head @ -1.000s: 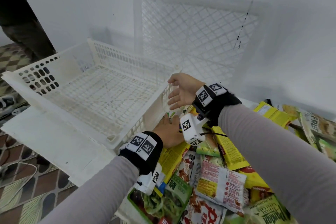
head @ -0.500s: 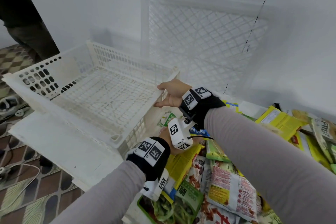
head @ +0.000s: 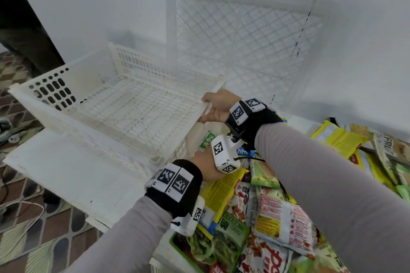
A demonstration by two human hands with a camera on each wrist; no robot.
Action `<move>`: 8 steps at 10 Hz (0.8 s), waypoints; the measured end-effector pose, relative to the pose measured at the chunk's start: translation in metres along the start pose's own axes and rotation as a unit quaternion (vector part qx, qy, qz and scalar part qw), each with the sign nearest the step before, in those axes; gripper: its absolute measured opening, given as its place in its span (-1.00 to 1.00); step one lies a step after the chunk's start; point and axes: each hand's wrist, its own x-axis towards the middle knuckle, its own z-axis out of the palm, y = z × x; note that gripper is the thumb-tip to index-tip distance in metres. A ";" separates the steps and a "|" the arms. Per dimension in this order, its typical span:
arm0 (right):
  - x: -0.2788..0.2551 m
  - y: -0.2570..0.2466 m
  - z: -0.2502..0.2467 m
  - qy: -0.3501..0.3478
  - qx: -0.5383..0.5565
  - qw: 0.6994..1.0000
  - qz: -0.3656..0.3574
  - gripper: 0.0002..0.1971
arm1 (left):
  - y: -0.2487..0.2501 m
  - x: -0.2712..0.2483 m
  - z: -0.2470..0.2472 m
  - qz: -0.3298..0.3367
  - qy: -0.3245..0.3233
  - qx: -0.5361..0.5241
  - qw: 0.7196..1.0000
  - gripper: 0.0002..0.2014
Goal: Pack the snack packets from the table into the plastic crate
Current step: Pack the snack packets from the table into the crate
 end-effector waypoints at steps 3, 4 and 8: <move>-0.070 0.010 -0.041 -0.072 -0.057 0.996 0.010 -0.36 | 0.007 -0.039 -0.008 0.035 0.048 -0.059 0.996 -0.16; -0.118 0.018 -0.069 -0.062 -0.223 0.971 -0.057 -0.45 | 0.000 -0.061 0.007 0.082 0.063 -0.047 0.994 0.01; -0.292 0.180 -0.094 -0.016 -0.672 0.740 -0.028 0.19 | 0.011 -0.073 0.100 0.080 -0.013 0.110 0.991 0.46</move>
